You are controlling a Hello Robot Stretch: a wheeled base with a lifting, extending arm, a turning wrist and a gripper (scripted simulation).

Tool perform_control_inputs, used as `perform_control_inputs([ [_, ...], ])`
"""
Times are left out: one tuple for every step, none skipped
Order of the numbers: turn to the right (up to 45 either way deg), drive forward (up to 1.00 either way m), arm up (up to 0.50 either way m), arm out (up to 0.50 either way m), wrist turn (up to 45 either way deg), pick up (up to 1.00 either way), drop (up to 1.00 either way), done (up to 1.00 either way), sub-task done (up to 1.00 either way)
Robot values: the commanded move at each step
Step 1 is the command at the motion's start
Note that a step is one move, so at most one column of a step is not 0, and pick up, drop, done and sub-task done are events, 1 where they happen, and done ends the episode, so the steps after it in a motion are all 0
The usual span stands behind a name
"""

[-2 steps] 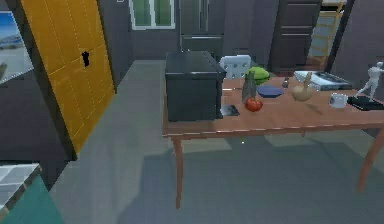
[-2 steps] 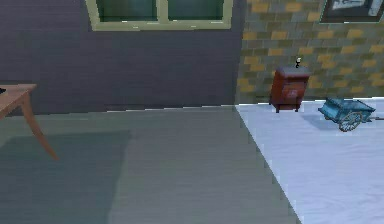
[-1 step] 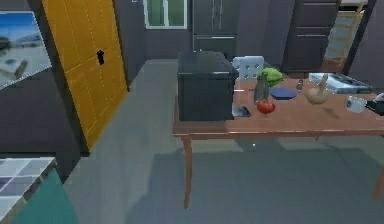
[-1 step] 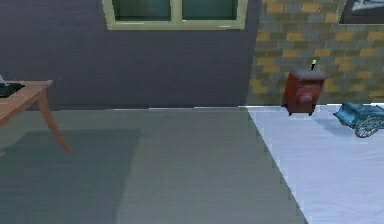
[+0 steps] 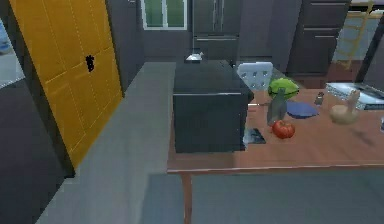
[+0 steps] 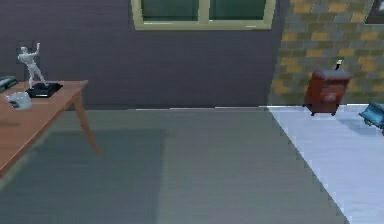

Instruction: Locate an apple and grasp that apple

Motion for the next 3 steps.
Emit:
perform_control_inputs([
  [-45.0, 0.00, 0.00, 0.00, 0.0, 0.00, 0.00, 0.00, 0.00],
  [-45.0, 0.00, 0.00, 0.00, 0.0, 0.00, 0.00, 0.00, 0.00],
  [-45.0, 0.00, 0.00, 0.00, 0.0, 0.00, 0.00, 0.00, 0.00],
])
